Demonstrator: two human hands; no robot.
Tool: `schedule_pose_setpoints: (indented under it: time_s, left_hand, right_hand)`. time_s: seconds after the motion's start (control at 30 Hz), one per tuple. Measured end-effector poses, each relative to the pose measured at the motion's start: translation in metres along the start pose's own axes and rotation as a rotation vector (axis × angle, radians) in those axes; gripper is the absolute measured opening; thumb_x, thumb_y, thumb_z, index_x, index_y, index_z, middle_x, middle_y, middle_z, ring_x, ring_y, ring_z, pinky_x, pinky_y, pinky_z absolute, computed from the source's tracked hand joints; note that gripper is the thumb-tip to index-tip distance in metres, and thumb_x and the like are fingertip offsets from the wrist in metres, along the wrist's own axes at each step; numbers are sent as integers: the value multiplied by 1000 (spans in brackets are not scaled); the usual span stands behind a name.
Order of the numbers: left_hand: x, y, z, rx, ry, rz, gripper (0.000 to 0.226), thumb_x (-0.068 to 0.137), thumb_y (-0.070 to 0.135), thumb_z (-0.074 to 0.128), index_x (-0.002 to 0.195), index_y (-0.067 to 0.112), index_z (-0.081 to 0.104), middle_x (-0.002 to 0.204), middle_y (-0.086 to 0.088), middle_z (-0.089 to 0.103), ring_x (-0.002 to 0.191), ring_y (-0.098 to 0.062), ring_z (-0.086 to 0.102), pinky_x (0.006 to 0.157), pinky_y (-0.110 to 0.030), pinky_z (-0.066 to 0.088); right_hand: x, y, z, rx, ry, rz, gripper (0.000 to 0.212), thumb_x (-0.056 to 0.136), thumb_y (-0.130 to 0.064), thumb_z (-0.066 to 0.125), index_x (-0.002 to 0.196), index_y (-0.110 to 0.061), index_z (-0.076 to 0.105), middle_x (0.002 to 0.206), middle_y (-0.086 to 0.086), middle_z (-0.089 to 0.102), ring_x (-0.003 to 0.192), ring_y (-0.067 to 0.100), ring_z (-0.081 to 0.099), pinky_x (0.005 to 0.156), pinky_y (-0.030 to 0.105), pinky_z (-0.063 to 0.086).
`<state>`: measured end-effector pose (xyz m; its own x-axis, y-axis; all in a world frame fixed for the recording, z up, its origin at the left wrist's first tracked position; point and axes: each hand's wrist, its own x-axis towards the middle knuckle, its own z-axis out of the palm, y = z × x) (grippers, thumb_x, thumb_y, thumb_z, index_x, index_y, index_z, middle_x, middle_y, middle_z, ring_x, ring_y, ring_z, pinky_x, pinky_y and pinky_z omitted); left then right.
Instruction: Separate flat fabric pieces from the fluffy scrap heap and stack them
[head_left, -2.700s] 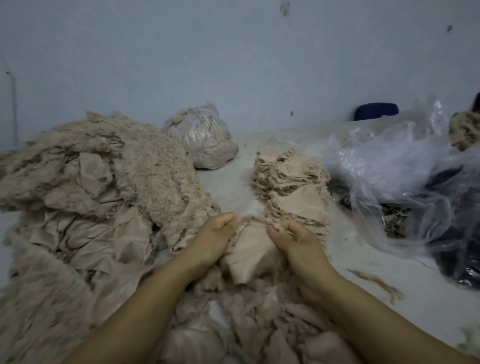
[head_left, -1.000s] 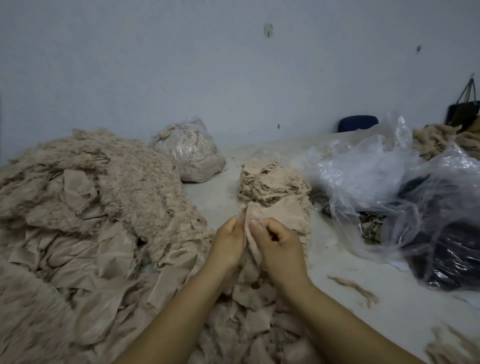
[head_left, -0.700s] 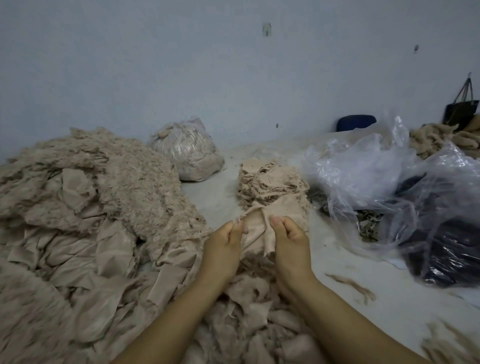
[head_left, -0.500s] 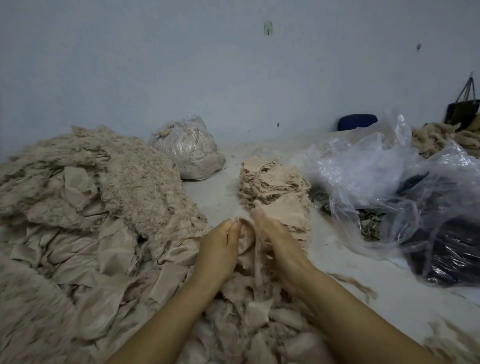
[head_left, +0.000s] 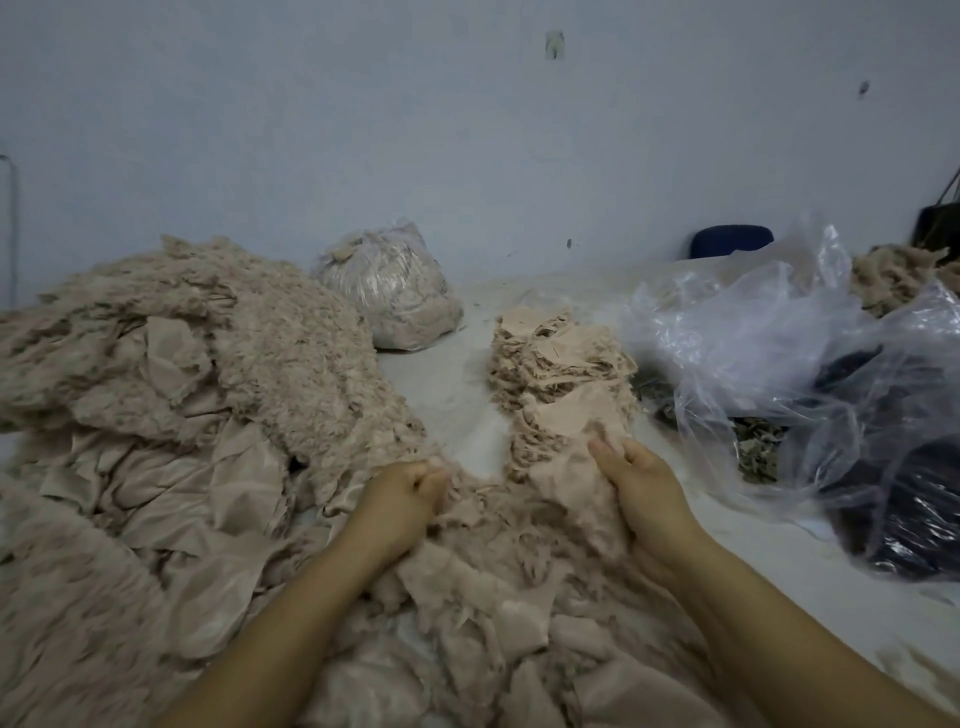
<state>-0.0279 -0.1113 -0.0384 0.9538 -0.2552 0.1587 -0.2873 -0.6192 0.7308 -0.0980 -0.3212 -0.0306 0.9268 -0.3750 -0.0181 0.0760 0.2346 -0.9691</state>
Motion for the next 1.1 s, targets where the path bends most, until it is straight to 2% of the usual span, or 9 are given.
schedule_pose_setpoints:
  time_s: [0.07, 0.13, 0.2, 0.37, 0.5, 0.63, 0.7, 0.83, 1.1]
  left_hand:
    - [-5, 15, 2, -139, -75, 24, 12, 84, 33, 68, 85, 22, 65, 77, 9, 58, 73, -5, 54, 69, -20, 44]
    - [-9, 32, 9, -372, -109, 4, 45, 72, 46, 75, 109, 23, 65, 101, 10, 65, 94, -4, 61, 86, -22, 49]
    - [-12, 50, 18, -600, -251, -105, 54, 61, 55, 79, 99, 19, 69, 99, 4, 72, 91, -11, 68, 84, -27, 52]
    - [2, 65, 28, -1078, -216, -336, 8, 87, 8, 60, 93, 2, 61, 78, -14, 66, 65, -23, 62, 67, -35, 51]
    - [16, 64, 21, -850, -248, -280, 16, 83, -6, 60, 84, 10, 63, 71, -9, 65, 63, -18, 60, 58, -27, 46]
    - [27, 71, 28, -633, -330, -180, 18, 82, -5, 61, 84, 12, 65, 74, -3, 66, 71, -17, 61, 63, -25, 49]
    - [38, 72, 29, -460, -277, -125, 24, 81, -2, 63, 96, 17, 63, 89, -2, 64, 81, -19, 60, 66, -27, 49]
    - [66, 77, 27, -606, -119, -176, 18, 85, -1, 60, 78, 14, 66, 70, -3, 63, 54, -14, 58, 55, -25, 52]
    - [94, 68, 51, -491, -96, -243, 27, 89, 19, 66, 66, 6, 63, 49, -2, 57, 33, -9, 42, 36, -17, 38]
  right_hand:
    - [-3, 0, 4, 180, -97, 74, 6, 91, -9, 60, 91, -4, 56, 75, 12, 70, 67, 25, 69, 57, 34, 56]
    - [-6, -2, 14, 325, -115, 105, 5, 88, 0, 59, 92, -3, 57, 79, 15, 73, 72, 25, 72, 56, 32, 57]
    - [-5, -6, 24, 484, -120, 114, 13, 88, 3, 57, 101, 4, 58, 92, 23, 71, 81, 30, 71, 62, 37, 60]
    - [3, -7, 28, 289, -74, 146, 24, 83, 11, 52, 106, 4, 57, 95, 23, 61, 82, 30, 61, 74, 35, 52]
    - [11, -9, 6, -127, -182, 75, 26, 80, -14, 73, 103, -21, 61, 87, 2, 67, 69, 12, 65, 55, 22, 47]
    - [27, -7, 7, -222, -172, -123, 35, 83, -17, 73, 55, -25, 53, 54, -4, 46, 50, 14, 41, 45, 23, 33]
    - [39, -9, 7, -181, -50, -212, 34, 87, -16, 68, 59, -15, 50, 59, 7, 37, 57, 20, 34, 52, 31, 32]
    - [75, -21, -4, -205, 130, -272, 34, 90, -27, 64, 75, 3, 55, 66, 12, 50, 63, 21, 44, 61, 36, 36]
    - [134, -14, -34, -506, 200, -183, 25, 88, -35, 65, 75, -13, 67, 71, -3, 64, 71, 17, 59, 71, 33, 49]
